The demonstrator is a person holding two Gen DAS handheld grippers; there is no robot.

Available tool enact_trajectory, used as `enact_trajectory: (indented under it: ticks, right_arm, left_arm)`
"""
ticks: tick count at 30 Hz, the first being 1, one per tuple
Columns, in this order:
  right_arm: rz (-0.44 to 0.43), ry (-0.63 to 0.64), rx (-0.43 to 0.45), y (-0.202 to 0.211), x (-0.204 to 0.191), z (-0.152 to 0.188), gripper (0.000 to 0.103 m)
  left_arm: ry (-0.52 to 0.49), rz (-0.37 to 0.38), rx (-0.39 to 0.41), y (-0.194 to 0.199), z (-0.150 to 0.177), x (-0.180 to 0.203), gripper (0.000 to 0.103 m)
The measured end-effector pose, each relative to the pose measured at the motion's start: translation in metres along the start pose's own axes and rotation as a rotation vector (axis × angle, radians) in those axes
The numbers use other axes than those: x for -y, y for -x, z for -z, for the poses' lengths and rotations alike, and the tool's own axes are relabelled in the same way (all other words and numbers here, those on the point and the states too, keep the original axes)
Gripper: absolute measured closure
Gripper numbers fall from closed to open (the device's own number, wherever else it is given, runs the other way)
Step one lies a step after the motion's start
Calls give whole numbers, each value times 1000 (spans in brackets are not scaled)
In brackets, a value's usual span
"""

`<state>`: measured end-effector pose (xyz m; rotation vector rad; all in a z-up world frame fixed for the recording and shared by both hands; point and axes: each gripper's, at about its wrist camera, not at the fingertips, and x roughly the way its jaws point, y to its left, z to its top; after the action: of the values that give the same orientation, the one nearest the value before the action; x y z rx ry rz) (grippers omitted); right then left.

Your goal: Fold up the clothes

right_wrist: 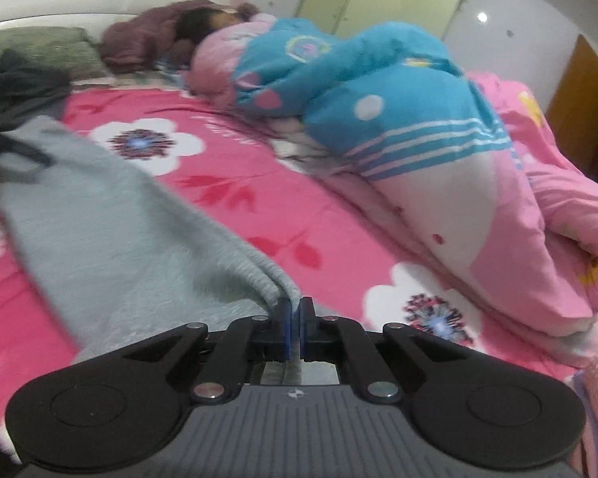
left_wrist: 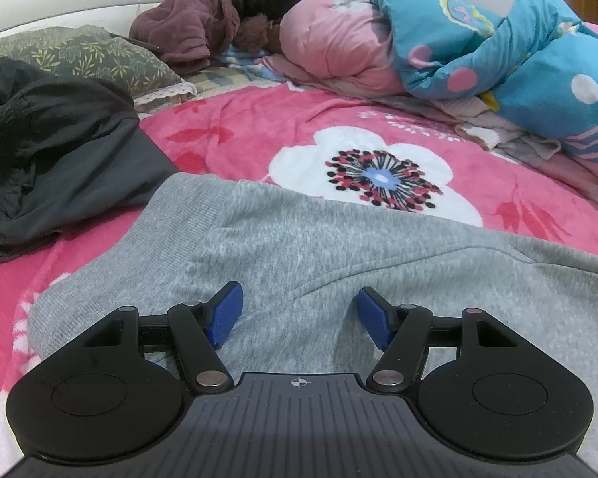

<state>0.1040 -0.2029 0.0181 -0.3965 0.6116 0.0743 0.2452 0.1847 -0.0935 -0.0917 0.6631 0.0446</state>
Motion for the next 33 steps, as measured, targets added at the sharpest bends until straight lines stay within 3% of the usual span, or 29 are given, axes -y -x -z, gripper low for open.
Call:
enact_trajectory:
  ticks: [12, 17, 21, 27, 30, 32, 33]
  right_arm:
    - [-5, -21, -174, -119, 50, 14, 101]
    - [-29, -49, -206, -137, 54, 28, 101]
    - [-24, -49, -175, -131, 55, 27, 101]
    - [-54, -110, -231, -158, 57, 47, 100]
    - [-76, -204, -229, -154, 72, 44, 90]
    - [-88, -281, -219, -148, 87, 44, 68]
    - [-95, -316, -207, -143, 94, 43, 66]
  left_arm:
    - [-27, -24, 0, -2, 1, 5, 38]
    - [-45, -33, 3, -2, 3, 7, 38]
    - [-49, -36, 2, -2, 3, 8, 38]
    - [-60, -42, 4, -3, 4, 9, 38]
    - [-57, -40, 3, -3, 3, 8, 38]
    - [-56, -38, 3, -3, 3, 8, 38]
    - [-55, -37, 4, -2, 3, 8, 38]
